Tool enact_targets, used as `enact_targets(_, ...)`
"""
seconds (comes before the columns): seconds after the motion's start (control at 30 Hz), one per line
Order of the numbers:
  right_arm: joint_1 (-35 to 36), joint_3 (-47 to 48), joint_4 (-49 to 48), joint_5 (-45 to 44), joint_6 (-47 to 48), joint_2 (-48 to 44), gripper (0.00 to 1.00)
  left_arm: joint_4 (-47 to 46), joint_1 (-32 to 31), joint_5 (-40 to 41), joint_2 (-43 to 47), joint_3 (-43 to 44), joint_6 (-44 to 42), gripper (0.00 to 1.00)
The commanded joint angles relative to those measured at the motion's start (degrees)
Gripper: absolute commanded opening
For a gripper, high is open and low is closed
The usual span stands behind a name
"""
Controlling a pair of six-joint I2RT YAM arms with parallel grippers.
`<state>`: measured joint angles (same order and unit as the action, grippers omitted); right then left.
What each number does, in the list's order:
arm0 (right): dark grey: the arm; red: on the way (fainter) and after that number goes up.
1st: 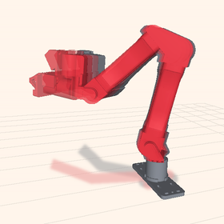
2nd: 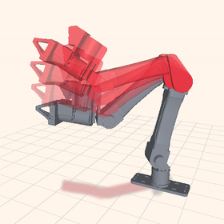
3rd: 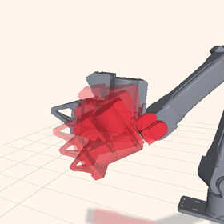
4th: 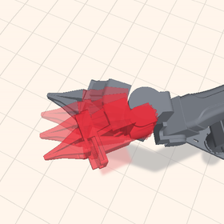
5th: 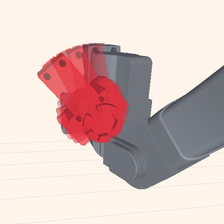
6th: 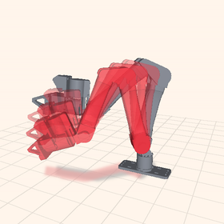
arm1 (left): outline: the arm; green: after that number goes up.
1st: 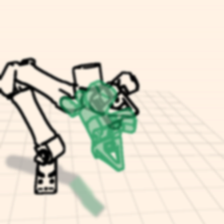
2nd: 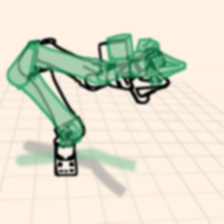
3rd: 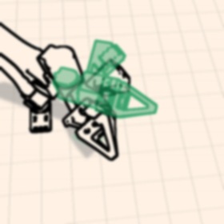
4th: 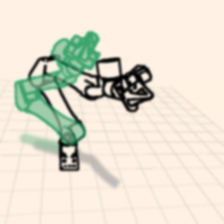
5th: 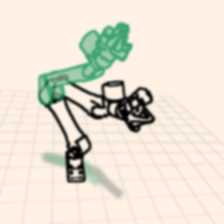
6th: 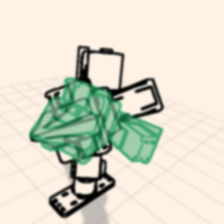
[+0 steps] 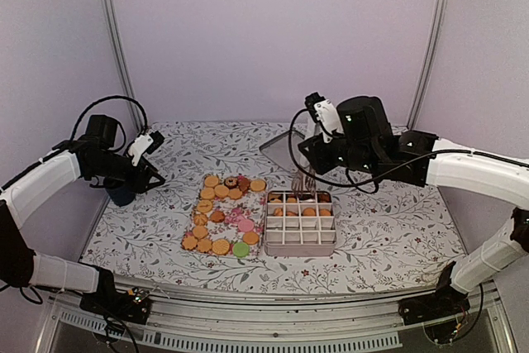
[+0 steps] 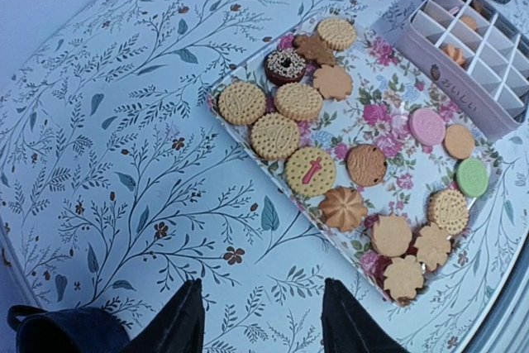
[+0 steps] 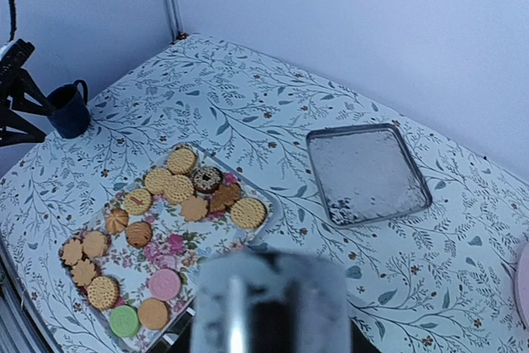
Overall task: Pack the cookies
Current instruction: Place the fake cookies in the empty pocket of the box, then pick up the fake cookies from the plate.
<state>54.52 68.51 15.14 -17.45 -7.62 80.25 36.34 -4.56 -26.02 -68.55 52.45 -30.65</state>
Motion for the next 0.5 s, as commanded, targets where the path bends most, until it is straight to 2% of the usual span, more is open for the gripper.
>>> enact_targets(0.0,5.4,8.9,-5.2,4.4,1.8,8.2,0.34,0.4,1.2,0.2,-0.9,0.8,-0.2,0.50)
enact_targets(0.27,11.7,29.7,-7.3,12.4,4.7,29.4,0.34,1.2,4.2,0.1,-2.8,0.6,-0.7,0.50)
enact_targets(0.47,13.5,42.4,-7.1,16.6,6.2,41.8,0.35,1.7,5.8,-0.1,-2.5,0.2,-1.3,0.50)
